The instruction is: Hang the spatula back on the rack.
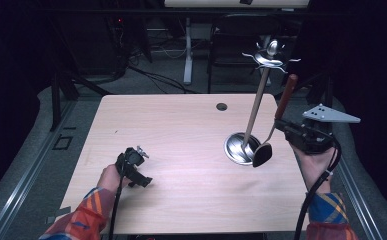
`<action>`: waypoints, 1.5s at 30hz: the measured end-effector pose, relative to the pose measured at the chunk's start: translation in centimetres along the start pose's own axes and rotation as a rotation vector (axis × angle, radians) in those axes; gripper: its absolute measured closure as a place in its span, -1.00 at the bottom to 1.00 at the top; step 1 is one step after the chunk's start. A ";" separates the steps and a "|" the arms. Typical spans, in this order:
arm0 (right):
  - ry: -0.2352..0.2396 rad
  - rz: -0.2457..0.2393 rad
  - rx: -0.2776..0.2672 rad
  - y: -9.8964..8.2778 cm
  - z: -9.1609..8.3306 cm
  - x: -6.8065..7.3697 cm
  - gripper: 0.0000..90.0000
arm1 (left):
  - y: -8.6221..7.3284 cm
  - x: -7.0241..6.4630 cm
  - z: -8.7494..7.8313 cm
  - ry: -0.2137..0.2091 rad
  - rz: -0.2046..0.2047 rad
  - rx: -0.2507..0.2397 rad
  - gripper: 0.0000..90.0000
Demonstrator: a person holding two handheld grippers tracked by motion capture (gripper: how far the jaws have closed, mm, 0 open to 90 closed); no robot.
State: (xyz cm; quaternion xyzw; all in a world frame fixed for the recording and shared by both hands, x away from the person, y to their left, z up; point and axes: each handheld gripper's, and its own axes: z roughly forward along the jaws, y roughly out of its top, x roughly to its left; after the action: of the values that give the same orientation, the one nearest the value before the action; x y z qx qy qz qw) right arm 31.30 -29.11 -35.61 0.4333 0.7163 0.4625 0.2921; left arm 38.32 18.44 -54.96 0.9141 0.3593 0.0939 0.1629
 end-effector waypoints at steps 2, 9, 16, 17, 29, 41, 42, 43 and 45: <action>-0.001 0.000 0.000 0.1 0.0 -0.1 0.87 | 0.0 0.0 0.0 0.001 0.001 0.000 -0.87; -0.019 -0.017 -0.008 0.7 -0.2 0.0 0.87 | 0.0 0.0 0.0 0.002 -0.002 0.002 -0.87; -0.025 -0.011 -0.020 1.1 -0.3 -0.3 0.87 | 0.0 0.0 0.0 0.001 -0.001 0.005 -0.87; -0.025 -0.008 -0.024 1.2 -0.3 -0.3 0.87 | 0.0 0.0 0.0 0.000 -0.001 0.005 -0.87; -0.018 0.013 -0.020 1.8 0.5 -0.8 0.87 | 0.0 0.0 0.1 0.001 0.002 0.010 -0.87; -0.008 0.028 0.003 1.8 1.5 -1.3 0.87 | -0.1 0.0 0.1 0.002 0.001 0.011 -0.87; -0.008 0.028 0.003 1.8 1.5 -1.3 0.87 | -0.1 0.0 0.2 0.005 0.001 0.008 -0.87; -0.006 0.032 0.009 1.8 1.6 -1.3 0.87 | -0.1 0.0 0.2 0.004 0.001 0.008 -0.87; -0.004 0.030 0.015 1.8 1.8 -1.3 0.87 | -0.1 0.0 0.2 0.005 0.001 0.008 -0.87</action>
State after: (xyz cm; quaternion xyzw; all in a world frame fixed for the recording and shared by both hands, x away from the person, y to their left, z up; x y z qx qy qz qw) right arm 33.99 -29.22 -34.67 0.4471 0.7125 0.4605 0.2835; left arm 38.32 18.47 -55.13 0.9147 0.3596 0.0945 0.1583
